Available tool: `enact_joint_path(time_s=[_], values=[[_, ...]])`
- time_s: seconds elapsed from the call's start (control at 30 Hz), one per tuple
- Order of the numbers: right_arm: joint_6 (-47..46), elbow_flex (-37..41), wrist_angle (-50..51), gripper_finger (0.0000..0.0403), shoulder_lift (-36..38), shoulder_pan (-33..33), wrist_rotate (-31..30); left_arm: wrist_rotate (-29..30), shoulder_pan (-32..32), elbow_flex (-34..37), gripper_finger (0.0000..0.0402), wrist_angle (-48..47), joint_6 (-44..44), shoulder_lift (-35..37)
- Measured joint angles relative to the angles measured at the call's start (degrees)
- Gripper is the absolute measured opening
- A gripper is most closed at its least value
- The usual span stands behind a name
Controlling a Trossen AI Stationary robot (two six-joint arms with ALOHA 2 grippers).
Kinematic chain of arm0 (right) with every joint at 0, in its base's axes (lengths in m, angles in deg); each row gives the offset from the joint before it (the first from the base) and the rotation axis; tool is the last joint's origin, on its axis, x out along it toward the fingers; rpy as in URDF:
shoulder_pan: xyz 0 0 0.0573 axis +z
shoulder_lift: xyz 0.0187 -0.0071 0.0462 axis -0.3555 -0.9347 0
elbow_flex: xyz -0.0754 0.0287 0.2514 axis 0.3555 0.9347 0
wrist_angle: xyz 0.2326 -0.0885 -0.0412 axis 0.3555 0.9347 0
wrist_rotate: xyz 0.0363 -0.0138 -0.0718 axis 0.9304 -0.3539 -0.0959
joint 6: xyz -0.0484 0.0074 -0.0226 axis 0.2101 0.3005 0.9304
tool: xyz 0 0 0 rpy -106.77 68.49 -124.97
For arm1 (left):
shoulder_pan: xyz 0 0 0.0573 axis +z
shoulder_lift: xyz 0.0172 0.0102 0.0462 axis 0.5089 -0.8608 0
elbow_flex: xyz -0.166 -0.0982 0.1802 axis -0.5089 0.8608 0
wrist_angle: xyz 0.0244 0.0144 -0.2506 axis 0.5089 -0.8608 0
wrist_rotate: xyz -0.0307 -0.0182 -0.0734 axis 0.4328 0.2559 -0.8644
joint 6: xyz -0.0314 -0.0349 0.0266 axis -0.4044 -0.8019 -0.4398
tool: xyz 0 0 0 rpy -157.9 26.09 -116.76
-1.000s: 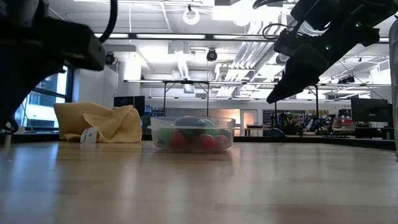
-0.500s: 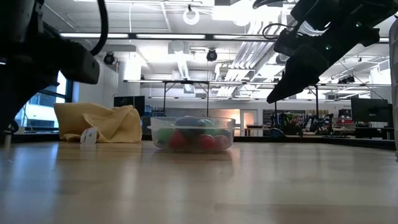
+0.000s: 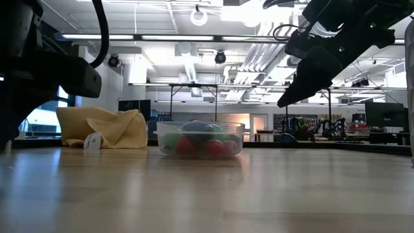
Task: Pick and placing Produce into tupperware
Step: Put the left strawberry into the transparent bin
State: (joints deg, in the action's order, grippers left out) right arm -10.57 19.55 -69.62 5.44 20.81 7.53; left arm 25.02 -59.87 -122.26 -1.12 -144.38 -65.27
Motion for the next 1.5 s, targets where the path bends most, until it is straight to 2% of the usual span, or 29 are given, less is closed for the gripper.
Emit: enact_joint_path(time_s=[0.53, 1.03, 1.5], values=[[0.0, 0.0, 0.0, 0.0176, 0.0, 0.0, 0.0, 0.5, 0.0, 2.6, 0.0216, 3.2, 0.0, 0.4], [0.0, 0.0, 0.0, 0.0176, 0.0, 0.0, 0.0, 1.6, 0.0, 2.6, 0.015, 3.3, 1.3, 0.3], [0.0, 0.0, 0.0, 0.0176, 0.0, 0.0, 0.0, 2.7, 0.0, 2.6, 0.0152, 2.9, 2.5, 0.3]])
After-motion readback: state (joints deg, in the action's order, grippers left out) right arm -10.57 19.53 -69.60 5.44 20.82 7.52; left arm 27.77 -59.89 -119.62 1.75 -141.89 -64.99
